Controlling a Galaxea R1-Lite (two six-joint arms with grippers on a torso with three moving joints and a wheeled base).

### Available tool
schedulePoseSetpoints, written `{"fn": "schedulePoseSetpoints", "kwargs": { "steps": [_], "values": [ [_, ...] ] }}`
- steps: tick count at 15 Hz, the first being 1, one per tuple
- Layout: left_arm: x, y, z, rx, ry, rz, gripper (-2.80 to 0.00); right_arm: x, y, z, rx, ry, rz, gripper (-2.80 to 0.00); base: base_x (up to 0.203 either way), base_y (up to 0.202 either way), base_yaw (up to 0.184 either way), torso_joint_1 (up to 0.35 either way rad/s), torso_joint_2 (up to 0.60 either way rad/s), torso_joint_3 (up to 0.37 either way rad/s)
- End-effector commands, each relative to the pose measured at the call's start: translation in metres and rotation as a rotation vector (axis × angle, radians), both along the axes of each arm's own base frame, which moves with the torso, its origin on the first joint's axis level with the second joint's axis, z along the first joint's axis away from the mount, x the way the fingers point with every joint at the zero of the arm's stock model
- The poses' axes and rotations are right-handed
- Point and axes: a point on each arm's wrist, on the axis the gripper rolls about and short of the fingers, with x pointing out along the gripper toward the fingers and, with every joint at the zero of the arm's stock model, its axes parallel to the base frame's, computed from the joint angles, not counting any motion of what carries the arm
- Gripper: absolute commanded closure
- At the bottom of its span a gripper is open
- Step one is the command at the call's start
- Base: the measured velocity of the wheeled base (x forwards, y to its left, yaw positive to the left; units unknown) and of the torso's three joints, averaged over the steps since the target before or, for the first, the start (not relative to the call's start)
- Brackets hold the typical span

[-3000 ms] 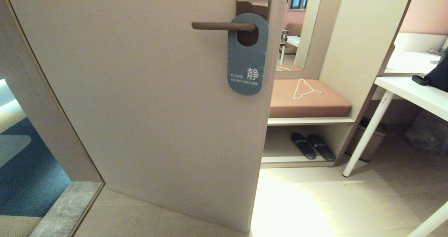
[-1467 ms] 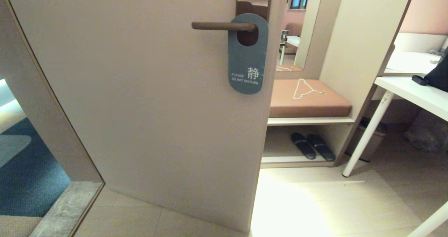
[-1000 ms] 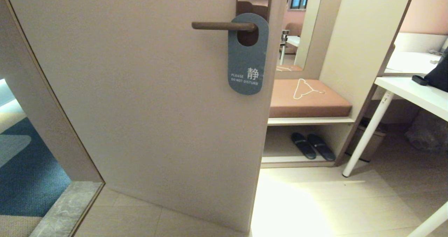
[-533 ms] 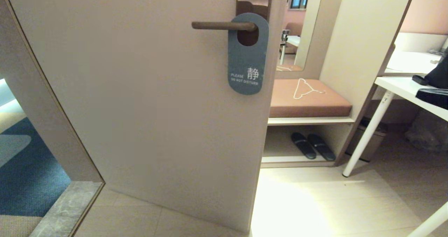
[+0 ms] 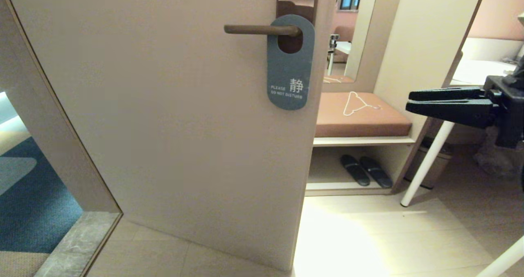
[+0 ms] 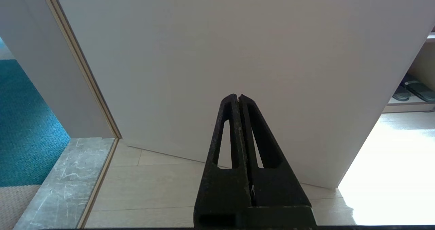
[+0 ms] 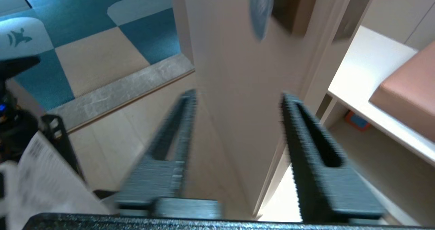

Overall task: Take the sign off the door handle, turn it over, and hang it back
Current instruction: Take down the sign

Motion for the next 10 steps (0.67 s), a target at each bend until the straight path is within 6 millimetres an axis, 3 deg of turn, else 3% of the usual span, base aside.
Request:
{"fn": "schedulePoseSetpoints", "kwargs": {
  "steps": [1, 3, 10],
  "values": [
    [0.0, 0.0, 0.0, 0.0, 0.001, 0.0, 0.0, 0.026, 0.005, -0.005, -0.003, 0.039, 0.006, -2.8, 0.0, 0.0, 0.0, 0.0, 0.0, 0.0],
    [0.0, 0.0, 0.0, 0.0, 0.0, 0.0, 0.0, 0.034, 0.007, -0.01, -0.006, 0.062, 0.007, -2.8, 0.0, 0.0, 0.0, 0.0, 0.0, 0.0],
    [0.0, 0.0, 0.0, 0.0, 0.0, 0.0, 0.0, 0.068, 0.047, -0.01, 0.006, 0.092, 0.12, -2.8, 0.0, 0.0, 0.0, 0.0, 0.0, 0.0]
  ]
}}
